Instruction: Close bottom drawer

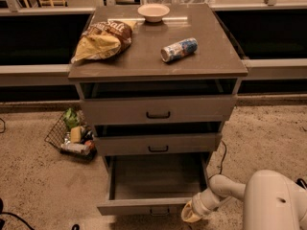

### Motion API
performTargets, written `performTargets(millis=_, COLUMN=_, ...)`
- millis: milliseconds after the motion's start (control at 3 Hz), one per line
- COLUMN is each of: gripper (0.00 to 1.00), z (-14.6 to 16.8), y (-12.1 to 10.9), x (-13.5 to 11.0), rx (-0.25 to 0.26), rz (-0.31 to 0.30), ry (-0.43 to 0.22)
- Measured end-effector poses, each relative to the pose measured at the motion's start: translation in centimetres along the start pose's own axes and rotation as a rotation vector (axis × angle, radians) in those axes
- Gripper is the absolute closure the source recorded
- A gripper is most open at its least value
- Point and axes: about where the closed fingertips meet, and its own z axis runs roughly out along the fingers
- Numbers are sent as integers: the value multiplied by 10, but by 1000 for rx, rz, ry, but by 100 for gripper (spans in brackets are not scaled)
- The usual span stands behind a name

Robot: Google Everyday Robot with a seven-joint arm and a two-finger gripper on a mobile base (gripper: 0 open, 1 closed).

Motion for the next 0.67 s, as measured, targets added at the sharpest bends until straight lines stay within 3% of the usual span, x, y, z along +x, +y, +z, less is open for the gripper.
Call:
performTargets(millis=333, gripper=88, z=0, y=-4, x=2, rx=16, rz=-10, ry=4)
performTargets(millis=667, gripper=64, z=1, y=-4, x=2, rx=16, rz=-10, ry=4)
